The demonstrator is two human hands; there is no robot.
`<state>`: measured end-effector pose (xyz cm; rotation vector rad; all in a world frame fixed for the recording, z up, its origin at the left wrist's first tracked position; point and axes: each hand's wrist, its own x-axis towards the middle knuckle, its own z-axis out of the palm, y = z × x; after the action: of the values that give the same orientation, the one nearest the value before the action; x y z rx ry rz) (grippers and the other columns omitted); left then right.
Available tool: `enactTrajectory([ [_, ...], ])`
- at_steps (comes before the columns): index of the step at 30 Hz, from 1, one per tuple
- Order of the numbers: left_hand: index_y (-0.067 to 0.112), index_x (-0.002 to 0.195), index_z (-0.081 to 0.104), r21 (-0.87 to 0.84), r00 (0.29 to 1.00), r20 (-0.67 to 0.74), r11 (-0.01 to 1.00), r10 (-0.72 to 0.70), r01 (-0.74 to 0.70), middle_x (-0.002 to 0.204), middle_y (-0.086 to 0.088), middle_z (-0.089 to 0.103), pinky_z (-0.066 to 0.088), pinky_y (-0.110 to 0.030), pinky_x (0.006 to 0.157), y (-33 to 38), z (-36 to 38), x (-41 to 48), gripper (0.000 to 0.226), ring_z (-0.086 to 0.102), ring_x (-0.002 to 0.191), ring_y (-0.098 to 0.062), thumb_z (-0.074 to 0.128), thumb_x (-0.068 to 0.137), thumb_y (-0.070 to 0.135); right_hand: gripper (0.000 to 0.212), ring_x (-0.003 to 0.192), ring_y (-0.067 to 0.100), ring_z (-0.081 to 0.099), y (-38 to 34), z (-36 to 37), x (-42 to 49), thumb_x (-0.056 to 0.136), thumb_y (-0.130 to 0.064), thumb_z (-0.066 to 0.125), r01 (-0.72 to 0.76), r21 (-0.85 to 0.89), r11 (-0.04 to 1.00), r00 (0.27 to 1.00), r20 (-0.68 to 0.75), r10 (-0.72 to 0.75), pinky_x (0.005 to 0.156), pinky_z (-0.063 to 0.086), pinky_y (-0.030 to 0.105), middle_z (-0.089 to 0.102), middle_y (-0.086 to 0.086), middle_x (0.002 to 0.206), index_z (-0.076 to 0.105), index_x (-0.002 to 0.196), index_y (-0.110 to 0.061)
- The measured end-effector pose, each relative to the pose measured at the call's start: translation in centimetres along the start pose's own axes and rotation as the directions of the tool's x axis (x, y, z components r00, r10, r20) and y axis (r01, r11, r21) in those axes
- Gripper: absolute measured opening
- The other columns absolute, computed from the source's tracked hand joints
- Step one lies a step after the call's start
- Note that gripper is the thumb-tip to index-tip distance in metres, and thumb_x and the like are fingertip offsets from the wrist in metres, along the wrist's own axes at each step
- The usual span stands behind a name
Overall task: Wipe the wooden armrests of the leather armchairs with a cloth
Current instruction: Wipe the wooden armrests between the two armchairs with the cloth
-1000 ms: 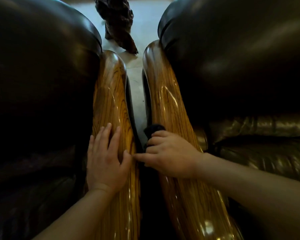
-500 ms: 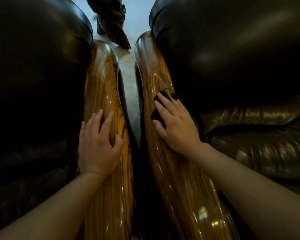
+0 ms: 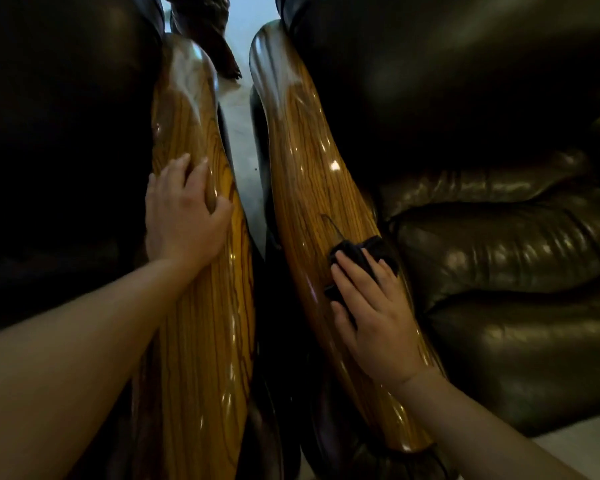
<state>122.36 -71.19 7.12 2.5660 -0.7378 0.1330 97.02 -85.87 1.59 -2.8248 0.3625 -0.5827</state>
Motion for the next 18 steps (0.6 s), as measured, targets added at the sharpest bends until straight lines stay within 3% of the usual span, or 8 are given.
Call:
enactTrajectory([
  [5, 0.019, 0.147, 0.031, -0.023, 0.998, -0.017, 0.998, 0.06, -0.061, 0.151, -0.012, 0.031, 0.025, -0.053, 0.115, 0.2, -0.3, -2.4, 0.056, 0.028, 0.14, -0.029, 0.046, 0.095, 0.034, 0.048, 0.15, 0.028, 0.024, -0.6, 0.5, -5.2, 0.101, -0.029, 0.049, -0.086, -0.051, 0.995, 0.995, -0.053, 0.084, 0.116, 0.027, 0.057, 0.037, 0.001, 0.158, 0.046, 0.146, -0.013],
  [9, 0.026, 0.152, 0.017, 0.067, 0.987, 0.11, 0.99, 0.119, -0.127, 0.161, -0.011, 0.011, 0.007, -0.052, 0.12, -0.6, 0.0, -10.2, 0.067, 0.003, 0.149, -0.027, 0.046, 0.094, 0.043, 0.047, 0.148, 0.032, 0.028, -1.5, 0.6, -7.9, 0.1, -0.028, 0.05, -0.19, -0.069, 0.979, 0.978, -0.104, 0.182, 0.116, 0.027, 0.058, 0.041, 0.005, 0.156, 0.049, 0.144, -0.01],
  [12, 0.025, 0.155, 0.008, 0.163, 0.97, 0.158, 0.964, 0.183, -0.208, 0.163, -0.011, 0.002, 0.003, -0.052, 0.12, -1.7, 0.2, -15.1, 0.074, -0.007, 0.15, -0.025, 0.038, 0.092, 0.05, 0.047, 0.146, 0.032, 0.032, -2.3, 0.6, -6.3, 0.101, -0.031, 0.048, -0.221, -0.082, 0.972, 0.969, -0.13, 0.21, 0.117, 0.026, 0.055, 0.044, 0.006, 0.154, 0.05, 0.143, -0.009],
  [18, 0.023, 0.156, 0.004, 0.208, 0.971, 0.168, 0.957, 0.169, -0.202, 0.164, -0.011, -0.002, 0.003, -0.051, 0.12, -2.3, 0.5, -15.9, 0.076, -0.01, 0.15, -0.024, 0.03, 0.092, 0.054, 0.048, 0.144, 0.033, 0.034, -2.3, 1.0, -0.4, 0.103, -0.035, 0.044, -0.266, -0.109, 0.958, 0.959, -0.127, 0.252, 0.117, 0.026, 0.051, 0.046, 0.007, 0.152, 0.05, 0.142, -0.009],
])
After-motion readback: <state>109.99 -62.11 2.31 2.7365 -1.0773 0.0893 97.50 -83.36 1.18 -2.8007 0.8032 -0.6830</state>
